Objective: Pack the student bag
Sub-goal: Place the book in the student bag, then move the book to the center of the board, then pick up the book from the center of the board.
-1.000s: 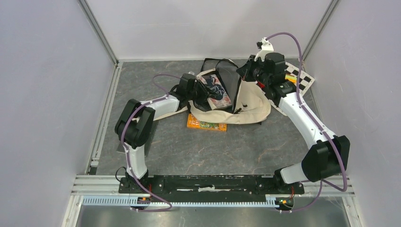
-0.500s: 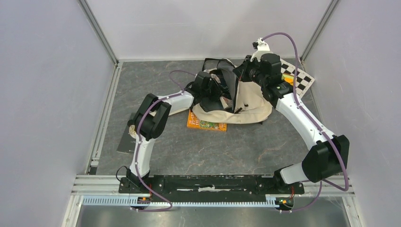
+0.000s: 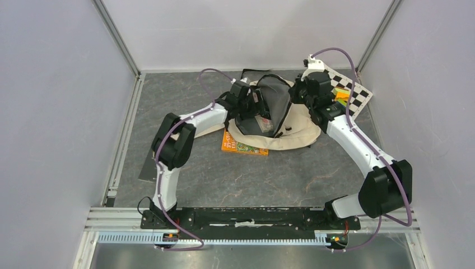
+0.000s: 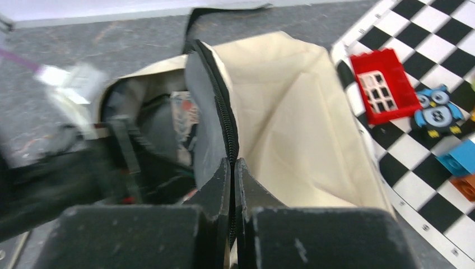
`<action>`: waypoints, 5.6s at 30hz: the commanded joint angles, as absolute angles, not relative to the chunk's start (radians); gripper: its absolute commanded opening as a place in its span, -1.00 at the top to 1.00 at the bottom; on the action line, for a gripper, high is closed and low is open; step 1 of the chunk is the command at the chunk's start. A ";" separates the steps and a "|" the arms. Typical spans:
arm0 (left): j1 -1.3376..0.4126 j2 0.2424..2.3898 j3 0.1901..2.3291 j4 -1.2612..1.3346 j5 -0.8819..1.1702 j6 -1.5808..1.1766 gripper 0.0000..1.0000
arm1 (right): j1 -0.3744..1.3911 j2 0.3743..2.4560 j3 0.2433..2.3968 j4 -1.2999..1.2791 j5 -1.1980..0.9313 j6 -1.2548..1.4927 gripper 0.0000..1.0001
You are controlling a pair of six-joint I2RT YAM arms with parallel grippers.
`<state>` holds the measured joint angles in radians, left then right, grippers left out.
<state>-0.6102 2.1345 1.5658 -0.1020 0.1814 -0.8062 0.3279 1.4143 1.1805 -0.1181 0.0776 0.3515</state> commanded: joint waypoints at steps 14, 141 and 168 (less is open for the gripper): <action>-0.557 1.375 1.154 -0.365 0.055 -0.483 -0.99 | 0.137 1.490 1.168 -0.343 0.122 0.256 -0.49; -0.140 0.939 0.224 -0.170 0.123 -0.941 -0.99 | 0.973 2.247 1.572 -0.250 -0.315 0.305 -0.67; -0.140 0.435 0.343 -0.184 0.210 -1.045 -0.99 | 0.980 2.068 1.264 -0.023 -0.505 0.420 -0.77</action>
<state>-0.1303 0.4778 0.2672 -0.3664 0.0715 -0.9440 0.9321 2.0521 1.3041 0.0101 -0.3504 0.3561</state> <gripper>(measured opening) 0.994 0.885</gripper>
